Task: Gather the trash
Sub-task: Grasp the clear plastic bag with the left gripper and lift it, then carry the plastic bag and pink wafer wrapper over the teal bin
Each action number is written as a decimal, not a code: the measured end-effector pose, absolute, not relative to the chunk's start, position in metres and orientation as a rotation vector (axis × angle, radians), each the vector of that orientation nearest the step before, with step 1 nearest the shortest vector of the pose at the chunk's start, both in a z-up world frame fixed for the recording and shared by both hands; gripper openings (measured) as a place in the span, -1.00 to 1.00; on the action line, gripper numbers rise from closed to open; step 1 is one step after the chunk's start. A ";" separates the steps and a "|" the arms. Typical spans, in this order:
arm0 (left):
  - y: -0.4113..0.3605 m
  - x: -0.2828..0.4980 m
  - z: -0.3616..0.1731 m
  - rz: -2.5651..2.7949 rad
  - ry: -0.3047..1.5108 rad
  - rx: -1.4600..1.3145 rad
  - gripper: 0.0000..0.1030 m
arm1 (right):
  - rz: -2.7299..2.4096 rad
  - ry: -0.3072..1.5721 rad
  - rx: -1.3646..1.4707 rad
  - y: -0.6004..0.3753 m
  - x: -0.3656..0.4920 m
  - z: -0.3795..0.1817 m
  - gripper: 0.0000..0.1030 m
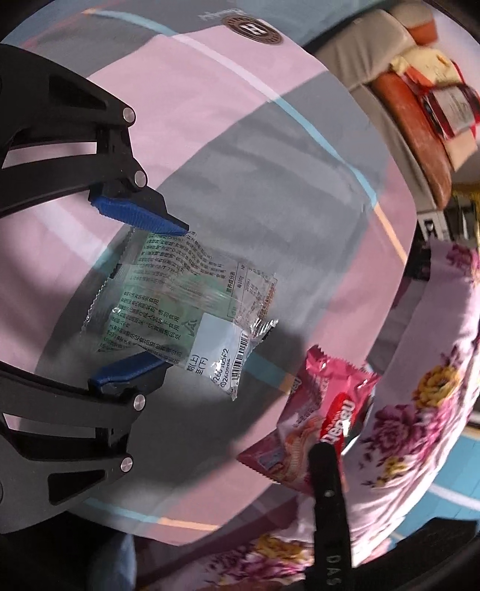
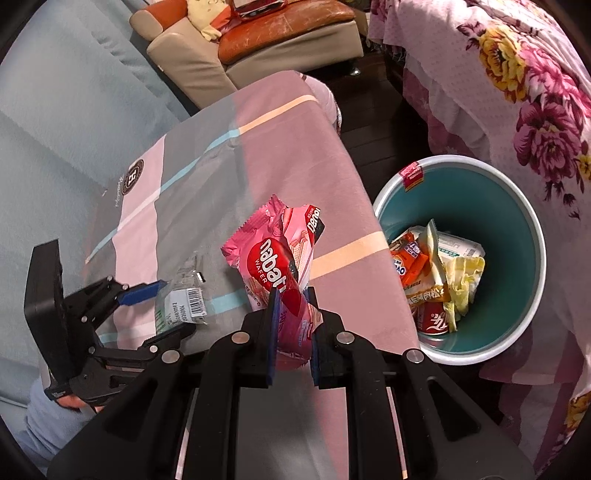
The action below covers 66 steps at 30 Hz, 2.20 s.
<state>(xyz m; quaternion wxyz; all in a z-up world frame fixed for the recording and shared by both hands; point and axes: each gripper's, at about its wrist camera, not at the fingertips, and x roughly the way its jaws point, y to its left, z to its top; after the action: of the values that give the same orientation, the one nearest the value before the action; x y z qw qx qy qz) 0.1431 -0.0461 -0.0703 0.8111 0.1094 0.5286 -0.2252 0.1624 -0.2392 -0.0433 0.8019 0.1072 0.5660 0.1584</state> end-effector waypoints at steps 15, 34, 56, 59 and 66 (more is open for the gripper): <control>-0.055 0.122 -0.039 -0.361 1.105 0.104 0.19 | 0.316 1.128 0.275 -0.270 0.140 -0.016 -0.75; -0.164 0.135 -0.013 -0.445 1.065 0.156 0.19 | 0.201 1.002 0.381 -0.373 0.125 0.008 -0.75; -0.266 0.175 -0.030 -0.536 1.085 0.219 0.19 | 0.096 0.975 0.418 -0.449 0.136 0.002 -0.75; -0.272 0.180 -0.032 -0.549 1.087 0.214 0.22 | 0.089 0.981 0.419 -0.451 0.139 0.000 -0.75; -0.278 0.188 -0.041 -0.565 1.099 0.204 0.24 | 0.067 0.993 0.412 -0.454 0.143 -0.004 -0.75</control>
<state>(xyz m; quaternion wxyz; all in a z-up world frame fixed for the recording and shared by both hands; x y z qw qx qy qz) 0.1875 -0.2776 -0.0405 0.8103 0.0954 0.5142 -0.2646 0.1429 -0.4537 -0.0040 0.8584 0.1962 0.4729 0.0319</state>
